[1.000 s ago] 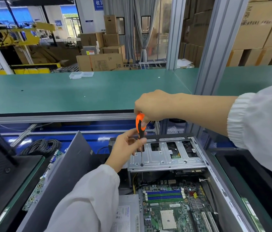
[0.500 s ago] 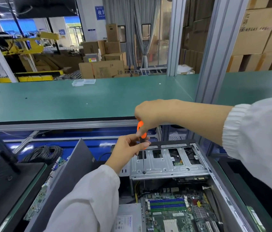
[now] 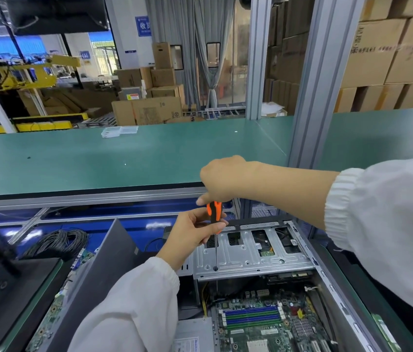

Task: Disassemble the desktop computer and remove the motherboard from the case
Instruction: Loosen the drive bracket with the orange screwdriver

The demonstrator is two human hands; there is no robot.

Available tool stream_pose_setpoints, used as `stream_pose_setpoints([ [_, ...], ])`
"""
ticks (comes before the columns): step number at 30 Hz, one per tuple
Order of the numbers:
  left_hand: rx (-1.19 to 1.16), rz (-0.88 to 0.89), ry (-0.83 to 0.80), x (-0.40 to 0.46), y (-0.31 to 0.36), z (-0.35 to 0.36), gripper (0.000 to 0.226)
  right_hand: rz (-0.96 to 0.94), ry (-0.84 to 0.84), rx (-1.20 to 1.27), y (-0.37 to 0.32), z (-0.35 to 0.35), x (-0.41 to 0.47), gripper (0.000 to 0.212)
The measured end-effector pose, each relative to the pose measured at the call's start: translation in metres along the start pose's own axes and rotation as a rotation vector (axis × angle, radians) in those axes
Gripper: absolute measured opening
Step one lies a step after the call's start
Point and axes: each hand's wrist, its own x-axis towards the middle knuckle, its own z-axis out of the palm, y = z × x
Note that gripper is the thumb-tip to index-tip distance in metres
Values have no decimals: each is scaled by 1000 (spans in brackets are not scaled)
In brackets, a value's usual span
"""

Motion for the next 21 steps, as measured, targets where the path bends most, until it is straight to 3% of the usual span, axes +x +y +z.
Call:
stream_pose_setpoints([
  [3,-6,14,13,1,3,0,13,-57,-69,-38,-3,-7,0,26],
  [8,-33,24,5,2,5,0,19,18,-39,23,-2,-4,-1,52],
  [12,-14,24,-5,2,5,1,13,-39,-104,-36,-2,-6,-2,26],
  [15,-2,25,-4,1,6,0,14,-38,-131,40,0,-9,-4,39],
  [18,4,21,-2,2,4,-1,16,22,-50,-21,-1,0,-4,47],
  [21,3,29,-6,2,3,-1,14,-51,-123,28,-2,-2,-2,21],
])
